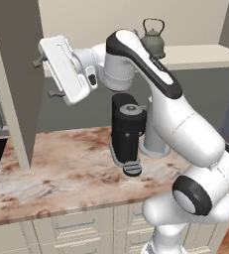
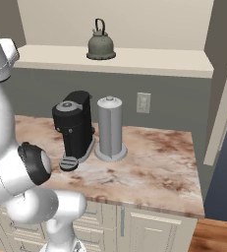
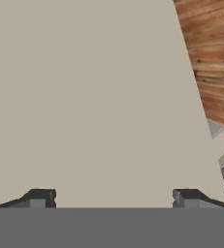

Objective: Open the cabinet, pick the kettle from the cabinet, and place it in the sink.

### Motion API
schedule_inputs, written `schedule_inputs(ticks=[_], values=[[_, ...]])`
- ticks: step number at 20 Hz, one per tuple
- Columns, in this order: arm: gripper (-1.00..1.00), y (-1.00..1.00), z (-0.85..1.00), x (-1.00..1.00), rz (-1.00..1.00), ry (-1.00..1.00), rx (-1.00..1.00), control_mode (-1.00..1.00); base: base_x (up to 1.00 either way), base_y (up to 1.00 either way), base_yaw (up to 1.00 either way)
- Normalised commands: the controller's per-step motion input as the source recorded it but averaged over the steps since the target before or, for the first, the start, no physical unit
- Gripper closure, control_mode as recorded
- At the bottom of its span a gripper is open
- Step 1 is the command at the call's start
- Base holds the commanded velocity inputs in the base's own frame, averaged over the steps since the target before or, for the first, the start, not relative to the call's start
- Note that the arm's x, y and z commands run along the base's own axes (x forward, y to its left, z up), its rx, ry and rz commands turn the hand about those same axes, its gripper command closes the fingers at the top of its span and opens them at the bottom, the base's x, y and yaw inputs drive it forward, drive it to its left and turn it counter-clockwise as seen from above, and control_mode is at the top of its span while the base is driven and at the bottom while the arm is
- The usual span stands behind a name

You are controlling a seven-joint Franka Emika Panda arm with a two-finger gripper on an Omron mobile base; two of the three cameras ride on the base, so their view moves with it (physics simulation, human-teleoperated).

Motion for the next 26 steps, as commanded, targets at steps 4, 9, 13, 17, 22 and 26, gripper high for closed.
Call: schedule_inputs(ticks=[4, 9, 13, 17, 22, 26], values=[[-1.00, -0.16, -0.10, -0.58, -0.02, 0.00, 0.00, -1.00, 0.00, 0.00, 0.00], [-1.00, -0.44, -0.02, -0.80, 0.01, -0.15, 0.02, -1.00, 0.00, 0.00, 0.00], [-1.00, -0.55, 0.12, -0.88, 0.09, -0.37, 0.00, -1.00, 0.00, 0.00, 0.00], [-1.00, -0.63, 0.30, -0.81, 0.11, -0.38, -0.02, -1.00, 0.00, 0.00, 0.00], [-1.00, -0.62, 0.13, -0.73, 0.10, -0.38, -0.10, -1.00, 0.00, 0.00, 0.00], [-1.00, -0.72, 0.00, -0.68, 0.07, -0.37, -0.15, -1.00, 0.00, 0.00, 0.00]])
